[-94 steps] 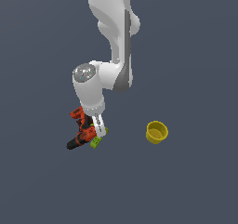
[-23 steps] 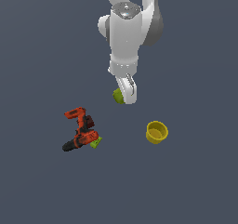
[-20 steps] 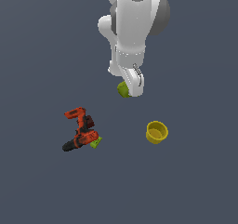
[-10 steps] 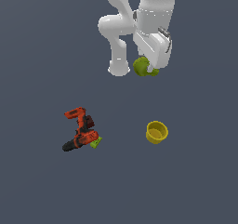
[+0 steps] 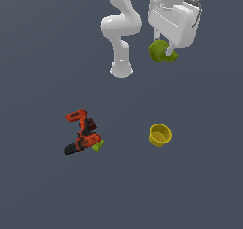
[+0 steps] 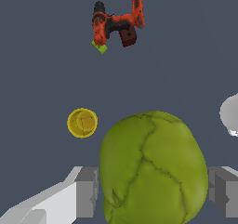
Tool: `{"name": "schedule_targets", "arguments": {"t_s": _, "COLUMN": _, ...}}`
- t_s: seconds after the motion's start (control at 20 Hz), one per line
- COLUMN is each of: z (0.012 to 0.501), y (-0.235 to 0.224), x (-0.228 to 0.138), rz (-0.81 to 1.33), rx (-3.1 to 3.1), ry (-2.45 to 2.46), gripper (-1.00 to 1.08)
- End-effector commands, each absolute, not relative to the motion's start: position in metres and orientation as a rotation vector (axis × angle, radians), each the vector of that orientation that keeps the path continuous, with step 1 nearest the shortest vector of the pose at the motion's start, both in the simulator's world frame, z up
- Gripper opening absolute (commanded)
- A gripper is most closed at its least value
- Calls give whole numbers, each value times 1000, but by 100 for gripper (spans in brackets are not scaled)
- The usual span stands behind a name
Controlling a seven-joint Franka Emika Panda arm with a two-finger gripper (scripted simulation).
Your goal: Pick up a designated object from a clutter of objects.
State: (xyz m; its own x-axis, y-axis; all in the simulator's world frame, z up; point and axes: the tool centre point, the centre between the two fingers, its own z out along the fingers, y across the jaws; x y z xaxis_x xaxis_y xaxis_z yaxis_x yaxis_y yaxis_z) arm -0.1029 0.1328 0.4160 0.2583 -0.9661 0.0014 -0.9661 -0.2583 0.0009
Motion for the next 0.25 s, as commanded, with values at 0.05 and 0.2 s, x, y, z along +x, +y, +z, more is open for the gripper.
{"name": "schedule_targets", "arguments": {"t_s": 0.05, "z": 426, "y": 139, "x": -105, "rz": 0, "rx": 2491, "ry": -1914, "gripper": -100}}
{"name": "schedule_targets", "arguments": {"t_s": 0.2, "z": 428, "y": 141, "x": -105, "rz": 0, "rx": 2491, "ry": -1914, "gripper": -100}}
